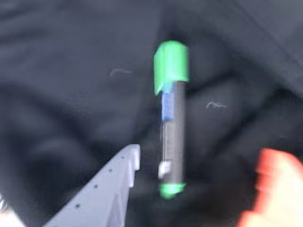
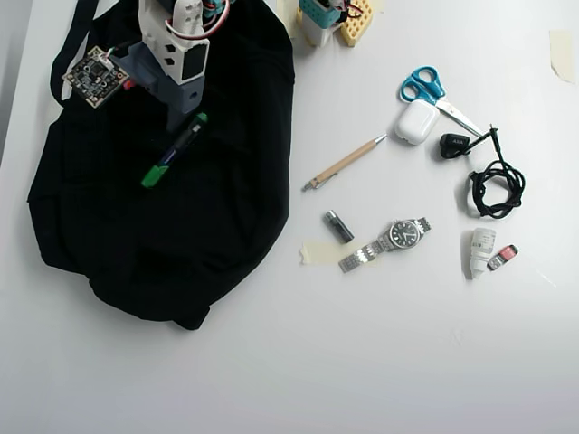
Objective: Put the whiteboard marker into the black bag
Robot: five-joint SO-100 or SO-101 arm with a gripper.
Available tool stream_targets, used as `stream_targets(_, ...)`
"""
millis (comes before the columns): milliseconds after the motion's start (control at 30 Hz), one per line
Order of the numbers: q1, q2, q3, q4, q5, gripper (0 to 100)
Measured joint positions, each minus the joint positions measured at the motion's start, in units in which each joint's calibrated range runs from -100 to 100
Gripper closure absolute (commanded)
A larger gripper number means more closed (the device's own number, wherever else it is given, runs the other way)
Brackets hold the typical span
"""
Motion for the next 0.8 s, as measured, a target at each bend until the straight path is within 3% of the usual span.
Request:
stream_targets(33,-2.7,-4.3,0.0,4.0,-0.2,98)
stream_targets(100,-9.4,-18.9,3.3,12.5,-0.7,98)
stream_targets(167,-13.1,-32.9,15.8,12.8,-2.6,98)
stream_targets(267,-18.9,-73.6,68.0,-3.4,-4.8,98)
stream_targets(333,-20.8,-102.0,95.9,-3.4,-5.0,98)
stream_targets(467,-26.1,-107.8,111.2,-3.4,-4.8,98)
stream_targets(800,-30.7,-107.9,112.5,-3.3,-2.9,98)
